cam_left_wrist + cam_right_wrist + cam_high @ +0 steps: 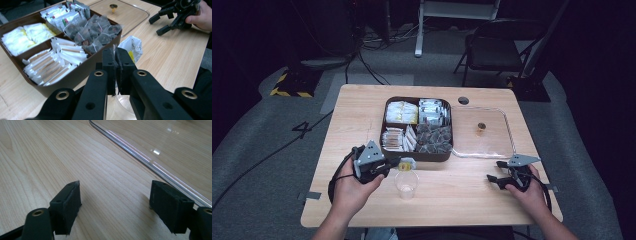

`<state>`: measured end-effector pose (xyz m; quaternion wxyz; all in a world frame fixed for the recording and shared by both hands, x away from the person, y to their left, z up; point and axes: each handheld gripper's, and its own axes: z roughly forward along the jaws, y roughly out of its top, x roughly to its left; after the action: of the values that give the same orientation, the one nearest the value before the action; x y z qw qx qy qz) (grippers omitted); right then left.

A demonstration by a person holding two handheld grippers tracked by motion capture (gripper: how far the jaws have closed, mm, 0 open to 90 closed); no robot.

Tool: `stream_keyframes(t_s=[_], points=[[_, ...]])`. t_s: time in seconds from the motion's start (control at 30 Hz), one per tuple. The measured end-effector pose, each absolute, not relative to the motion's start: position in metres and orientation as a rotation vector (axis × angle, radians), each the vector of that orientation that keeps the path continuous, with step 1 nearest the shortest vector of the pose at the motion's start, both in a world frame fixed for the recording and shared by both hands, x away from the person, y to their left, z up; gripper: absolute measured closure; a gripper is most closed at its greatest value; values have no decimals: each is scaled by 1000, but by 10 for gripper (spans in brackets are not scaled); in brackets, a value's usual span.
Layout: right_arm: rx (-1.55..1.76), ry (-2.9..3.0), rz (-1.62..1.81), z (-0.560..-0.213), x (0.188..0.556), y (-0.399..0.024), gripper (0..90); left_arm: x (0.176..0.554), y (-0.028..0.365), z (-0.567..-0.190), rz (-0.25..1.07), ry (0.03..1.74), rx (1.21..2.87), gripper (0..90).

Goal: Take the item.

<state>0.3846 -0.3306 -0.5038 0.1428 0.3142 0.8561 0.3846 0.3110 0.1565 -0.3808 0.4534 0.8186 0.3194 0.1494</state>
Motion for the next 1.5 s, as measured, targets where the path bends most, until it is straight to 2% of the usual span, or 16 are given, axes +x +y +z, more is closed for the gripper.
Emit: stream_keyframes(t_s=[0.43,0.77,0.8,0.87,1.03,1.27,1.5], points=[[906,2470,1110,-504,385,-331,255,306,148,-402,279,786,2146,866],[905,2470,1110,-504,385,-331,255,305,133,-409,269,757,2236,859],[906,2470,1110,-504,385,-331,255,305,132,-410,271,755,2244,845],[906,2469,1110,-504,385,-331,255,306,130,-412,282,739,2263,752],[906,2469,1110,-504,385,-331,255,307,128,-413,241,739,2261,637],[906,2469,1109,-504,385,-331,255,308,132,-408,254,732,2181,492],[906,2469,1109,-504,385,-331,255,306,144,-394,289,727,2075,471]])
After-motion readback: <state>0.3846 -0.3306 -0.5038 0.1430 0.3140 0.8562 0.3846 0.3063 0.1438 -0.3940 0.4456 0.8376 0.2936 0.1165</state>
